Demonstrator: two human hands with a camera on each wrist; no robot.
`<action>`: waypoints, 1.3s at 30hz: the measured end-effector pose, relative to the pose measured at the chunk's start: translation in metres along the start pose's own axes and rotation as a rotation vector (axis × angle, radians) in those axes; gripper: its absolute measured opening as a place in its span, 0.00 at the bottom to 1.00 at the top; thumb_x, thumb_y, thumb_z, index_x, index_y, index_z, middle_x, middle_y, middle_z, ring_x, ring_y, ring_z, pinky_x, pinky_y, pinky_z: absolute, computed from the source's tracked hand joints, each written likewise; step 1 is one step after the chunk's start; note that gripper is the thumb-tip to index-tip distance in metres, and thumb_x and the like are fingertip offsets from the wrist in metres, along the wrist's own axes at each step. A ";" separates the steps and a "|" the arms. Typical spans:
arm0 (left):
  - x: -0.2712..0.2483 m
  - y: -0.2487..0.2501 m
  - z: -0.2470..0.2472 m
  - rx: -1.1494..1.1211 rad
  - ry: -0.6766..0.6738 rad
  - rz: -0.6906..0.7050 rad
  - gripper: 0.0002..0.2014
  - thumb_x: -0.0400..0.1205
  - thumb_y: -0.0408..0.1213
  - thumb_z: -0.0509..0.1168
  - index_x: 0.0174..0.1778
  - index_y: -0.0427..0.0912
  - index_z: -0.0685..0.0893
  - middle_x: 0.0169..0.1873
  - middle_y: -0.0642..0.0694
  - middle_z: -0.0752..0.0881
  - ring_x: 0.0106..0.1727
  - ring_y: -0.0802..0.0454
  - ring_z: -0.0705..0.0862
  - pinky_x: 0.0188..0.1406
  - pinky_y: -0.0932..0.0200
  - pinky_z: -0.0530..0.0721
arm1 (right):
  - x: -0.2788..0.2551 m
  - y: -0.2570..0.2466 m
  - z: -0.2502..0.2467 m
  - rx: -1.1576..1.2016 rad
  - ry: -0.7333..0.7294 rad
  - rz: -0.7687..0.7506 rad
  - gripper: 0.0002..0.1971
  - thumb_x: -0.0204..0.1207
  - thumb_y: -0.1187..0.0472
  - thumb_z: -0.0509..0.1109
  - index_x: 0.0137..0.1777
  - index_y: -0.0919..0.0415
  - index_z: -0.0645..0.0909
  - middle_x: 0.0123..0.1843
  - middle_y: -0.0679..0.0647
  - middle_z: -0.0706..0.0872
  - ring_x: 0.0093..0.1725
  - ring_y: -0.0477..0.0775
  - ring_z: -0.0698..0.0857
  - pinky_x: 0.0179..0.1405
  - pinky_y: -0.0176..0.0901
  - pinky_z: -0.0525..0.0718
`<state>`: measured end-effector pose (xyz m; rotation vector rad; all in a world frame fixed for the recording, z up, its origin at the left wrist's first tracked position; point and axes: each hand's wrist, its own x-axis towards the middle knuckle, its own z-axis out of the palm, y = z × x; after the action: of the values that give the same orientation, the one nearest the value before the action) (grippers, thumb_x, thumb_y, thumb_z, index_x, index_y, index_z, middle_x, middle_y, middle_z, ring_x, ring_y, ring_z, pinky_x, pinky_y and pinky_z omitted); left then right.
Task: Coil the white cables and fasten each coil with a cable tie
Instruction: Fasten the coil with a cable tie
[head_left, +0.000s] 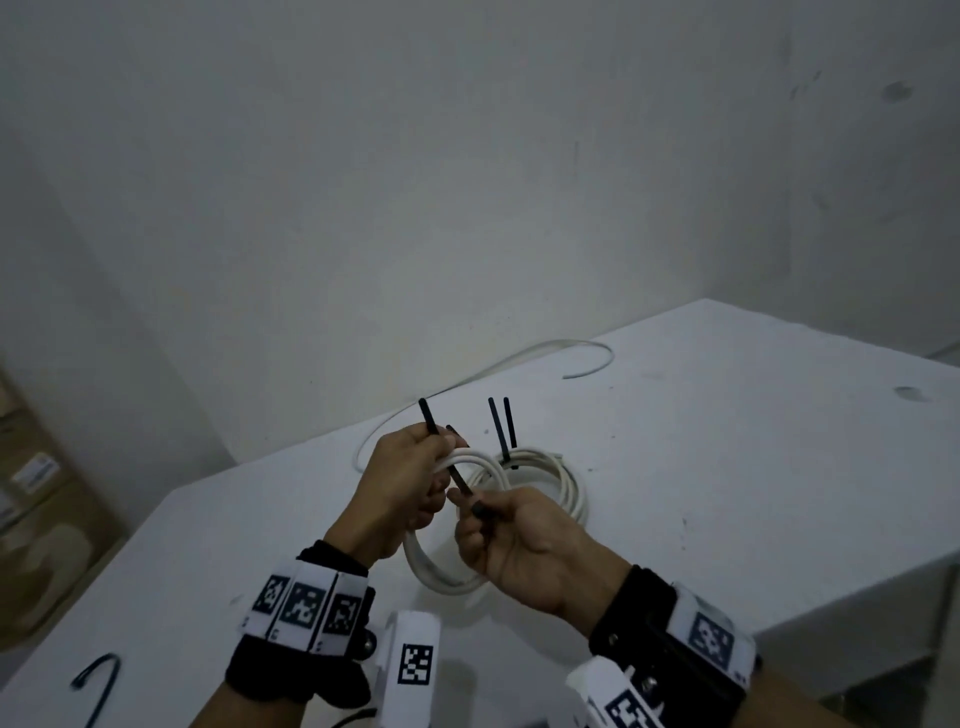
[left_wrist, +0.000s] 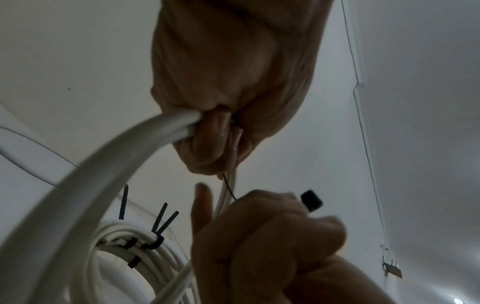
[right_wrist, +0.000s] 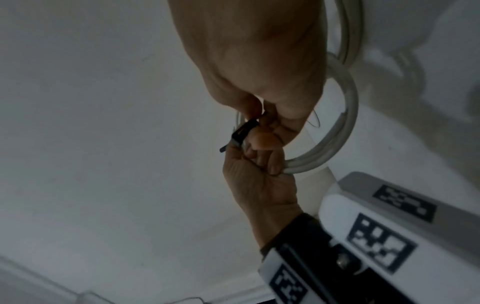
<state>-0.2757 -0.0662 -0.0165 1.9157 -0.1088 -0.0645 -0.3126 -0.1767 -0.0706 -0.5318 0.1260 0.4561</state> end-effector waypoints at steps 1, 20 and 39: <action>0.001 -0.002 0.001 0.011 -0.006 0.014 0.10 0.85 0.33 0.57 0.43 0.36 0.82 0.19 0.46 0.69 0.16 0.55 0.62 0.17 0.68 0.57 | 0.000 0.000 -0.003 -0.046 0.002 -0.047 0.11 0.82 0.69 0.55 0.43 0.68 0.77 0.27 0.56 0.78 0.21 0.48 0.76 0.19 0.35 0.78; 0.002 -0.020 0.007 0.365 0.102 0.406 0.15 0.86 0.36 0.58 0.65 0.50 0.85 0.20 0.55 0.80 0.18 0.60 0.66 0.21 0.67 0.69 | -0.006 -0.031 -0.006 -1.094 0.276 -1.211 0.07 0.80 0.65 0.66 0.47 0.57 0.86 0.43 0.48 0.86 0.46 0.42 0.83 0.40 0.23 0.76; -0.016 -0.017 0.014 0.693 0.149 0.552 0.16 0.87 0.35 0.55 0.65 0.43 0.85 0.39 0.42 0.90 0.28 0.57 0.79 0.34 0.58 0.81 | 0.006 -0.024 -0.013 -1.167 0.254 -1.273 0.10 0.79 0.67 0.67 0.56 0.65 0.87 0.43 0.46 0.86 0.43 0.49 0.88 0.44 0.50 0.89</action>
<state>-0.2920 -0.0724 -0.0373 2.4949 -0.6190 0.5501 -0.2960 -0.1994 -0.0718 -1.6475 -0.2696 -0.8806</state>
